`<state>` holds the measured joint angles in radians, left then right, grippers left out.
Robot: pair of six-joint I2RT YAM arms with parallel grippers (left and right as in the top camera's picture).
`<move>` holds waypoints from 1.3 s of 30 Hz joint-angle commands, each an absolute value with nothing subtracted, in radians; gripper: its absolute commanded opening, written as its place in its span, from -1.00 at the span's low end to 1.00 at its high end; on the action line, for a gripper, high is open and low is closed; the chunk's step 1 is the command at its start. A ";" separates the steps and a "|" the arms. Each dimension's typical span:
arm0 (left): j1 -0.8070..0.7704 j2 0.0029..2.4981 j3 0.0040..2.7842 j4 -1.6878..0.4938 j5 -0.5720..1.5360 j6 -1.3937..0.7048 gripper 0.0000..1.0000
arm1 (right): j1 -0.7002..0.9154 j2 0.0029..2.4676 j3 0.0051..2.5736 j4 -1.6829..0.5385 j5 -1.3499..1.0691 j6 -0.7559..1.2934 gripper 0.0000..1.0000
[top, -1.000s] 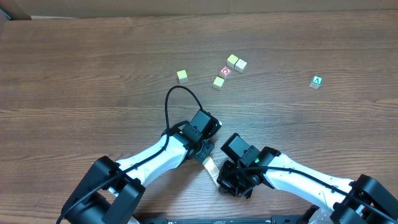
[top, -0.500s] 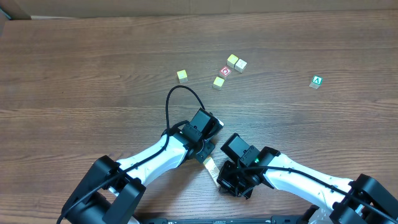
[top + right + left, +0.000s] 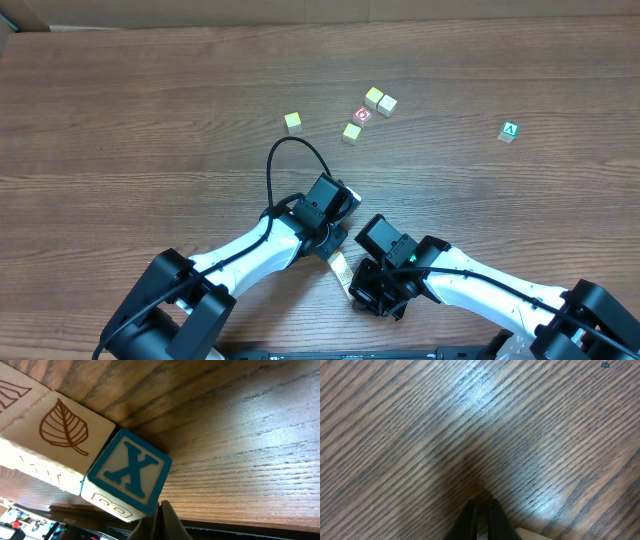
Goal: Flip 4 blocks
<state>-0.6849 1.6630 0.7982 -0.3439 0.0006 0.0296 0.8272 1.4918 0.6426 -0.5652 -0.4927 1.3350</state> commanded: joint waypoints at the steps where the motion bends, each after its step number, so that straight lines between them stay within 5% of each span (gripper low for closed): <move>1: -0.702 1.694 0.768 -0.353 0.121 0.011 -0.92 | 0.826 1.491 0.653 -0.520 -0.434 1.340 -0.92; 39: -0.704 1.694 0.768 -0.343 0.172 0.017 -0.92 | 0.881 1.499 0.653 -0.475 -0.393 1.414 -0.92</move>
